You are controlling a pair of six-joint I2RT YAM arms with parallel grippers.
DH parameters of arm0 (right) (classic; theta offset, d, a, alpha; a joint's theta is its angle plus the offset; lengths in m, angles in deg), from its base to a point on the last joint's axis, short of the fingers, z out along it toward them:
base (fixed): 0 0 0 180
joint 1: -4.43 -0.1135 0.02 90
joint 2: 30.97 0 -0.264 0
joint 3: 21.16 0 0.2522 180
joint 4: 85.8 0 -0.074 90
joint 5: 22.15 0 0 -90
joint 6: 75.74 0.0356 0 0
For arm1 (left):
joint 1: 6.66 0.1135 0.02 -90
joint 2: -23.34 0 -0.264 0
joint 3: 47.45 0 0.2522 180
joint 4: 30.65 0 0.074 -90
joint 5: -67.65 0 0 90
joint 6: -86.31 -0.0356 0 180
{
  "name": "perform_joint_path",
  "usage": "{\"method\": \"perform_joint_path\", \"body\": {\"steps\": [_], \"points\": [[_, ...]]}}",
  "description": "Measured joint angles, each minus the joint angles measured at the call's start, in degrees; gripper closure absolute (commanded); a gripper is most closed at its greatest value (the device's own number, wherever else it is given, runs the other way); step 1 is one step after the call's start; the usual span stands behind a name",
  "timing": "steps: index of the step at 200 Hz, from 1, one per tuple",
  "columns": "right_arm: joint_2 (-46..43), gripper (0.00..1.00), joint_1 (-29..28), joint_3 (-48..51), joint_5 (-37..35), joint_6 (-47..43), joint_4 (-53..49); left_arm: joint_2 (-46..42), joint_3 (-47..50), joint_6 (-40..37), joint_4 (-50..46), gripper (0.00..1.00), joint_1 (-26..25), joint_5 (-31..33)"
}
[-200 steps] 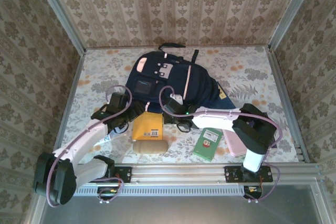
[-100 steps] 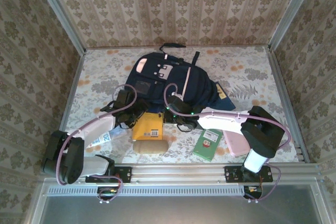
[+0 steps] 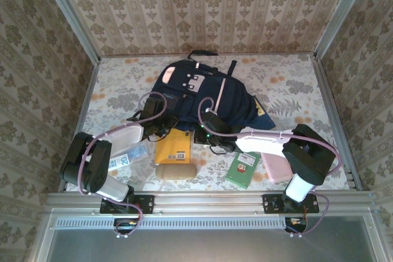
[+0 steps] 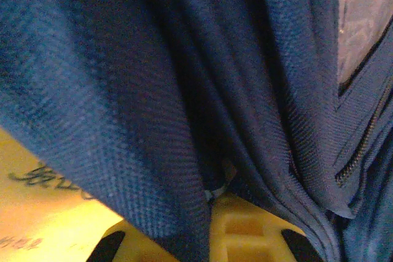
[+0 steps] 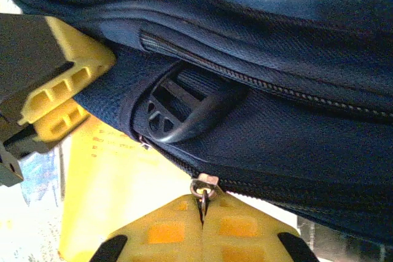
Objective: Pack books, pencil case, and school supplies into a backpack
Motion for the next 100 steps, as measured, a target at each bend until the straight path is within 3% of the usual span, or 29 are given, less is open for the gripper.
{"method": "perform_joint_path", "body": {"steps": [100], "points": [[-3.76, 0.75, 1.22, 5.84, -1.97, -3.65, 5.60, -7.72, -0.66, 5.42, -1.70, 1.00, -8.13, 8.66]]}}
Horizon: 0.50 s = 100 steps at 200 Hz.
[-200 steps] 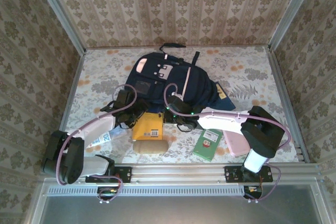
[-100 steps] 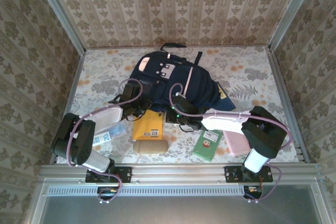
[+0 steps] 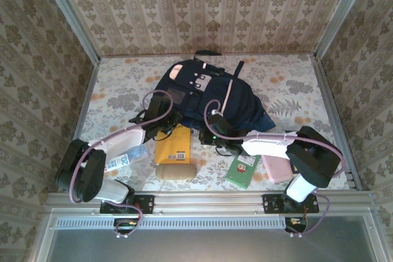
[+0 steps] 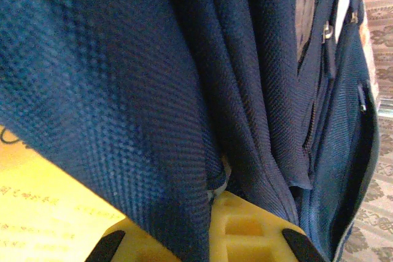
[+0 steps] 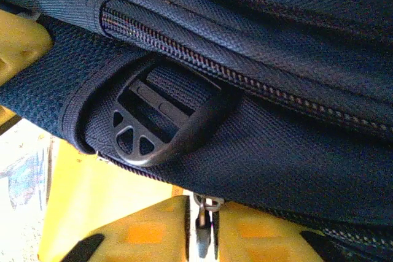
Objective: Pack books, pencil case, and school supplies into a backpack
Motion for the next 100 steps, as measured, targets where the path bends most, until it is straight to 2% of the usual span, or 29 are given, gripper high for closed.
{"method": "perform_joint_path", "body": {"steps": [49, 100], "points": [[-0.04, 0.71, -0.02, 2.82, -1.11, -0.13, 4.02, -0.94, -0.66, 2.40, -2.67, 1.00, -2.91, 2.93], [-0.39, 0.70, -0.07, 5.07, -2.34, -0.15, 8.22, -2.78, -2.38, 3.21, -4.79, 1.00, -3.80, 4.17]]}}
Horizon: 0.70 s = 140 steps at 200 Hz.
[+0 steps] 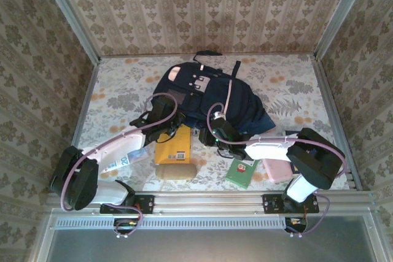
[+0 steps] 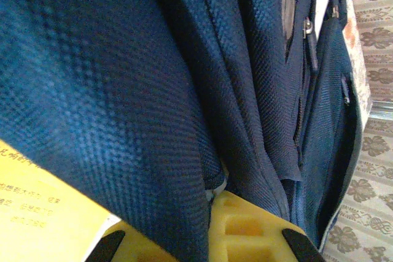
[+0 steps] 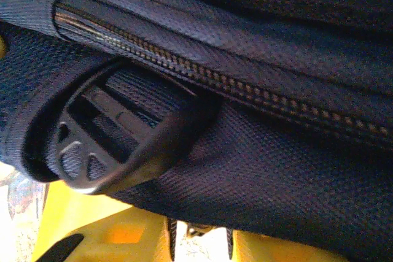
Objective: Pack books, pencil case, and school supplies into a backpack
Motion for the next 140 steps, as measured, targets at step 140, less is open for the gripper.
{"method": "perform_joint_path", "body": {"steps": [140], "points": [[-10.43, 1.00, 0.00, 5.01, -5.49, -8.39, -2.10, -1.68, -0.76, -1.70, -1.38, 1.00, 0.20, 0.24]]}}
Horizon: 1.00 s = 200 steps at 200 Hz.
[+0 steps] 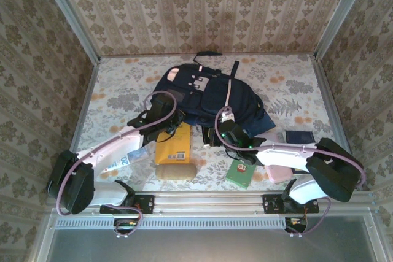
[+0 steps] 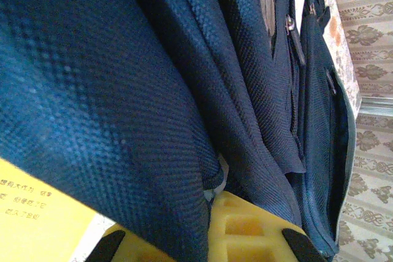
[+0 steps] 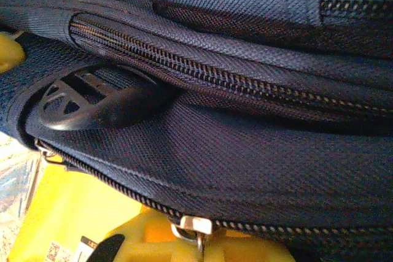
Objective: Pack books, pencil case, and school supplies into a backpack
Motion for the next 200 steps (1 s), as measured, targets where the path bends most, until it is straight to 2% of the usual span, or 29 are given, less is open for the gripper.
{"method": "perform_joint_path", "body": {"steps": [114, 169, 200], "points": [[-6.10, 1.00, 1.07, 0.72, 7.45, -6.97, -9.25, -3.56, 0.50, -7.74, -4.39, 1.00, 6.10, -4.50], [-9.44, 1.00, 5.57, 0.61, 12.85, -9.81, -19.65, -3.63, 0.72, -12.11, -6.10, 1.00, 11.43, -7.58], [-12.96, 1.00, 7.21, 0.61, 13.66, -10.82, -25.07, -2.80, 0.68, -14.36, -6.88, 1.00, 12.70, -8.79]]}}
